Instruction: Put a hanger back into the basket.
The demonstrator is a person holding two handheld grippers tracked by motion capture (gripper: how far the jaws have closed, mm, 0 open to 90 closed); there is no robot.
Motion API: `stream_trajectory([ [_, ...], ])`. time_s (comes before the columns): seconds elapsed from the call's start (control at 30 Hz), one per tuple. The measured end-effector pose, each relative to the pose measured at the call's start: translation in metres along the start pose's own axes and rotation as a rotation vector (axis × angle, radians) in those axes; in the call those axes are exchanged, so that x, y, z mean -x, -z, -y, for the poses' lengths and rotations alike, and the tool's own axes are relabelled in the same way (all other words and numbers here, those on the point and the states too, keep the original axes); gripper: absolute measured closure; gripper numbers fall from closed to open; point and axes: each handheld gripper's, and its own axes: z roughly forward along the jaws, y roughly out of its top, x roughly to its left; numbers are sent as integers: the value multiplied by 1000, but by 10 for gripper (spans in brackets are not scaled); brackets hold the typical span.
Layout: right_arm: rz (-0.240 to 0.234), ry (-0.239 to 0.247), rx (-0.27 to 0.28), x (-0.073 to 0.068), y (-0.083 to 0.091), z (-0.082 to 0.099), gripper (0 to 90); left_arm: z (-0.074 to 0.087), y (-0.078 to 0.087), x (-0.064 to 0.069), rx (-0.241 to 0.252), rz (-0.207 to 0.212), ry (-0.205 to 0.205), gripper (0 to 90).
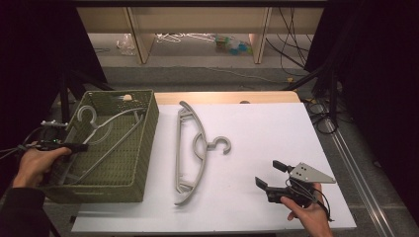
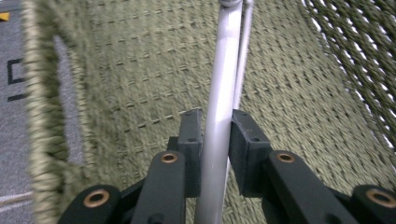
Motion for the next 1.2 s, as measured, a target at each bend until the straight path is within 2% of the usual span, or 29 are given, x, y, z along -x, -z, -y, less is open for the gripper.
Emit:
stream_trajectory([
  [0.03, -4, -5, 1, 0, 0, 0, 166, 0, 1, -1, 9, -13, 10, 727],
  [0.07, 5, 3, -2, 0, 0, 0, 166, -1, 3, -2, 29, -53, 29, 677],
  [0.1, 5, 3, -2, 0, 0, 0, 166, -1, 3, -2, 29, -53, 29, 650],
  [0.17, 10, 7, -19, 0, 2, -1, 166, -3, 8, -2, 43, -90, 37, 623],
  [0.2, 11, 2, 3, 0, 0, 0, 166, -3, 10, -2, 48, -95, 32, 611],
  [0.23, 9, -8, -1, 0, 1, -1, 166, -3, 12, -1, 64, -92, 37, 607],
  [0.33, 10, 4, 6, 0, 1, 0, 166, -4, 20, 6, 98, -88, 23, 558],
  [0.4, 6, 10, -20, 0, 3, -1, 166, -4, 27, 16, 120, -79, 6, 514],
  [0.5, 1, 11, -20, -1, 3, -2, 165, -5, 39, 35, 162, -39, -27, 456],
  [0.53, 0, 13, -20, -1, 3, -2, 165, -5, 40, 44, 209, -20, -6, 441],
  [0.57, 0, 16, -19, -1, 3, -2, 165, -6, 42, 51, 225, -11, -15, 426],
  [0.63, 3, 11, -24, -1, 3, -2, 165, -6, 48, 67, 246, 3, -43, 391],
  [0.67, 1, 8, 1, -1, 2, -1, 165, -6, 50, 76, 261, 20, -47, 380],
  [0.7, 5, 11, -20, -1, 3, -2, 165, -7, 51, 84, 272, 34, -58, 366],
  [0.8, -2, 12, -2, -1, 2, -1, 165, -8, 54, 110, 292, 80, -111, 361],
  [0.9, 3, 12, -8, -1, 3, -1, 165, -10, 53, 134, 325, 129, -132, 349],
  [0.93, -2, 11, -2, -1, 2, -1, 166, -11, 52, 150, 347, 156, -149, 347],
  [0.97, -10, 0, 18, -1, 1, -1, 166, -11, 52, 150, 347, 156, -149, 338],
  [1.03, 6, 15, 17, 0, 1, -1, 166, -11, 50, 166, 366, 183, -157, 320],
  [1.07, -8, 8, 22, -1, 0, -1, 166, -10, 47, 180, 379, 215, -176, 318],
  [1.1, -8, 8, 22, -1, 0, -1, 166, -10, 47, 180, 379, 215, -176, 318],
  [1.13, 1, 14, 14, -1, 1, -1, 166, -10, 44, 187, 394, 233, -193, 318],
  [1.17, -3, 18, 21, 0, 2, -1, 166, -8, 42, 194, 403, 246, -188, 313],
  [1.2, -3, 17, 20, 0, 2, -1, 166, -5, 38, 205, 402, 269, -204, 313],
])
